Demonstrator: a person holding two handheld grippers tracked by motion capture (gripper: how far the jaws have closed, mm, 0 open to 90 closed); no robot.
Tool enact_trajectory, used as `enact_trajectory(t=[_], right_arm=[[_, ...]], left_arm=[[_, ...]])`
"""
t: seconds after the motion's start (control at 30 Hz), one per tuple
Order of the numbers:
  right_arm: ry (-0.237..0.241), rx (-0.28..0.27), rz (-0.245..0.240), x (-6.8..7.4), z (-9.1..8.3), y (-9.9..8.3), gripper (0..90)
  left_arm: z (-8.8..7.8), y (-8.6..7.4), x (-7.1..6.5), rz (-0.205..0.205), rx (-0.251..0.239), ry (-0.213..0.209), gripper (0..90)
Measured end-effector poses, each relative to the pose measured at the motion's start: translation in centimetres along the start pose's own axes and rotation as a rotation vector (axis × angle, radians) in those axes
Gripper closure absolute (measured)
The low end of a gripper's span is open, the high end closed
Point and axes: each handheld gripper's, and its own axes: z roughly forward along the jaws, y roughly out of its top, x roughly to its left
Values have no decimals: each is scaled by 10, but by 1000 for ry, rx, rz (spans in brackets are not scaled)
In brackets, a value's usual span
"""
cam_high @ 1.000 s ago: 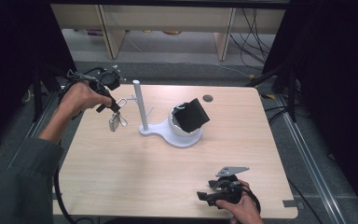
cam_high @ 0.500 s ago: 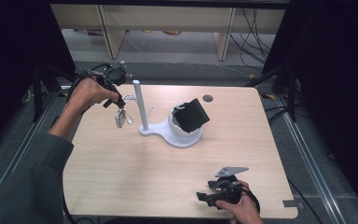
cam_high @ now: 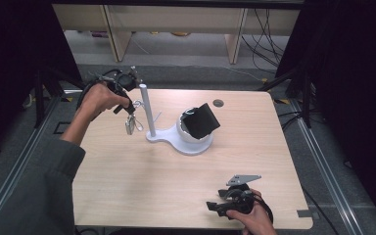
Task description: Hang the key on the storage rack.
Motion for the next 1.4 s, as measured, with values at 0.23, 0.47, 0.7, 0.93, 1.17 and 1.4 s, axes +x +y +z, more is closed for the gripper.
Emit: enact_trajectory(t=[0.23,0.47,0.7,0.93,1.17,1.4], right_arm=[[-5,-7,3,0,0,0,296],[18,-3,-2,0,1,0,296],[13,-1,-3,0,0,0,296],[3,3,0,0,1,0,296],[-2,1,0,1,1,0,296],[-5,4,-2,1,1,0,295]], left_arm=[[5,3,-2,-3,4,6,748],[9,4,-5,-22,23,2,749],[8,2,-6,-35,2,-2,715],[6,-8,-5,-54,1,2,586],[0,-22,-12,-36,2,-12,425],[-2,-39,-7,-93,-40,-43,346]])
